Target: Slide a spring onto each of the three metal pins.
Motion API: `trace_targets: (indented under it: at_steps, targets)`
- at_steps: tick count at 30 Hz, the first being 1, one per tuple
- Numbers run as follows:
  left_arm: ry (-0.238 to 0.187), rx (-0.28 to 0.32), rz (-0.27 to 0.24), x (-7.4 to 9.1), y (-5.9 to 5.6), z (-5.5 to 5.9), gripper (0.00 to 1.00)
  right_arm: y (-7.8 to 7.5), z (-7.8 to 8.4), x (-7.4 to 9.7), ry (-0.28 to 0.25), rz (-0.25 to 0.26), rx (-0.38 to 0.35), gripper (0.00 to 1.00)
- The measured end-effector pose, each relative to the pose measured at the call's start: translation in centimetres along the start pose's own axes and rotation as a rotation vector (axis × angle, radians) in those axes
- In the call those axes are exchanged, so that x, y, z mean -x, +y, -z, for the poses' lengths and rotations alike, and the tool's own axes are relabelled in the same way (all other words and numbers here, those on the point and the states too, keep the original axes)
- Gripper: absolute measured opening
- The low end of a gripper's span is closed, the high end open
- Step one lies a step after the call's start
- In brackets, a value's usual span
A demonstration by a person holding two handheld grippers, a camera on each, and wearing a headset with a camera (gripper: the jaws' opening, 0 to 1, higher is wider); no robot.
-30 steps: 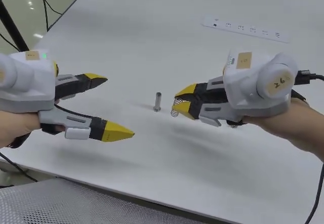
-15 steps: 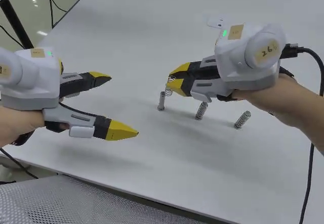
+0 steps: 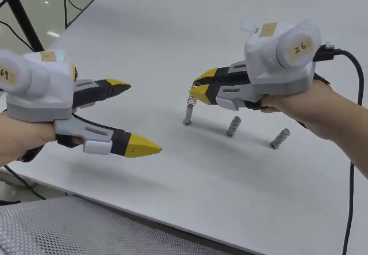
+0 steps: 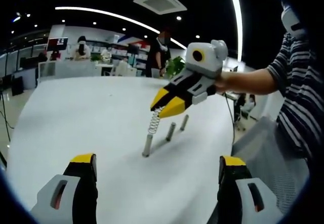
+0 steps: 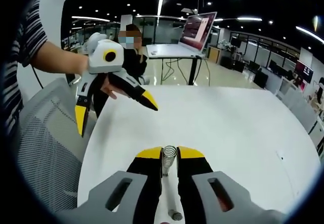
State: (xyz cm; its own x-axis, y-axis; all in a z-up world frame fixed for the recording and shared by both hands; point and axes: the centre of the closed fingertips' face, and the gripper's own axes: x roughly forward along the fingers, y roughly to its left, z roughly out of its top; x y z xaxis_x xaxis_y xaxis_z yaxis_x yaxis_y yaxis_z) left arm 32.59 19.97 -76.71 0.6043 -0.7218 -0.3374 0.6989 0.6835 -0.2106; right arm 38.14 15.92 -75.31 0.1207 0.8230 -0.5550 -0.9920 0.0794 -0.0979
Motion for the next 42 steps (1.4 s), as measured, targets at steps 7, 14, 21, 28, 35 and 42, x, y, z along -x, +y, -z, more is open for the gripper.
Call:
trace_targets:
  at_steps: [7, 14, 21, 28, 35, 42]
  targets:
    - [-0.005, 0.003, -0.004, 0.1, 0.1, -0.2, 0.97, -0.1, 0.6, -0.6, 0.018, 0.000, -0.008, 0.07]
    - [-0.012, 0.006, -0.007, 0.1, 0.2, -0.4, 0.97, 0.2, 1.6, -1.3, 0.045, -0.005, -0.008, 0.07]
    - [-0.015, 0.009, -0.010, 0.0, 0.2, -0.3, 0.97, 0.4, 3.5, -2.5, 0.098, 0.000, 0.019, 0.08]
    - [-0.024, 0.013, -0.011, -0.3, 0.2, -0.4, 0.96, 0.6, 4.8, -3.3, 0.128, 0.013, 0.037, 0.08]
    - [-0.031, 0.011, -0.007, -0.6, 0.2, -0.7, 0.96, 0.5, 5.7, -3.7, 0.144, 0.012, 0.053, 0.08]
    - [-0.031, 0.010, 0.002, -1.0, 0.0, -0.8, 0.96, 0.5, 5.5, -3.7, 0.139, 0.016, 0.057, 0.10]
